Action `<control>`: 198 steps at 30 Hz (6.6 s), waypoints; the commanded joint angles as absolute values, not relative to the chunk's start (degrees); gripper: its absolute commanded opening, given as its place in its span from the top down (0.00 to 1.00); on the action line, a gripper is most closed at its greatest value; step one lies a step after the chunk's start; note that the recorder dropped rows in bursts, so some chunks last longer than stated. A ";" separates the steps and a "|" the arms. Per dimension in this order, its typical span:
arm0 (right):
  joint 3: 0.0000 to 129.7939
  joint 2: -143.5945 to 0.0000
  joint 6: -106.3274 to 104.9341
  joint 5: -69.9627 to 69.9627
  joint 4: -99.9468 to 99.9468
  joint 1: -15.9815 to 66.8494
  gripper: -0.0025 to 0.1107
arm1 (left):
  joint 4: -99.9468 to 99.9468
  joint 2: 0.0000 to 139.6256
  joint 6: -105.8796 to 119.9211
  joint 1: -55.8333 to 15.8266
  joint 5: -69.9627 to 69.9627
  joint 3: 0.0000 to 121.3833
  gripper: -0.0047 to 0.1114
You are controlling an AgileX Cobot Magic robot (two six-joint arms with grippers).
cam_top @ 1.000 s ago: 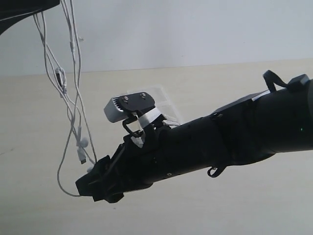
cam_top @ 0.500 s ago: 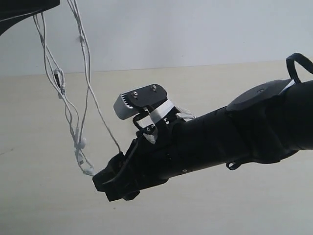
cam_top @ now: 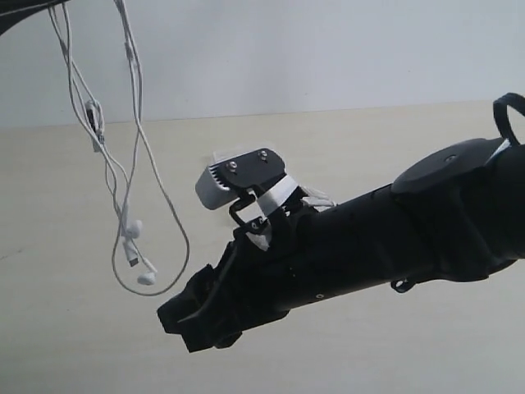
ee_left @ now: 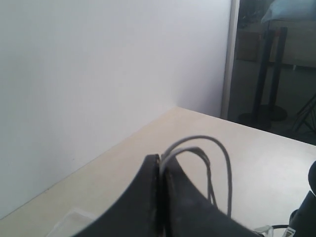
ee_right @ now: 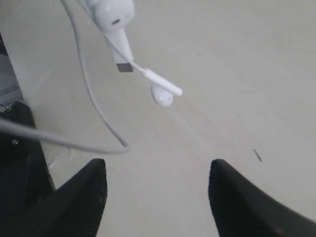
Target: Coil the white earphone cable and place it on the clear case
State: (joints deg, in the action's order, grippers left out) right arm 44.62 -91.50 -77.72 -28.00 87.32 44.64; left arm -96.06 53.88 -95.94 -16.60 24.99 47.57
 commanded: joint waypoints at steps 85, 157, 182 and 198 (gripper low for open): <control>60.93 -67.15 -39.37 -37.96 31.61 44.68 0.33 | -97.47 53.29 -97.71 -16.42 27.27 49.66 0.96; 56.31 -86.85 -107.99 -37.66 99.95 44.68 0.68 | -98.83 50.59 -100.16 -16.42 29.50 49.66 0.96; 56.31 -88.78 -108.00 -38.91 99.95 44.68 0.52 | -99.31 50.59 -100.16 -16.42 29.50 49.66 0.96; 56.31 -83.98 -101.73 -32.92 95.90 44.68 0.37 | -99.69 50.59 -100.16 -16.42 29.26 49.66 0.96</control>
State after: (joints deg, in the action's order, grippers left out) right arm 56.48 -85.57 -105.14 -35.61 98.69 44.64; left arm -99.75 50.99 -99.63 -16.60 29.08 49.21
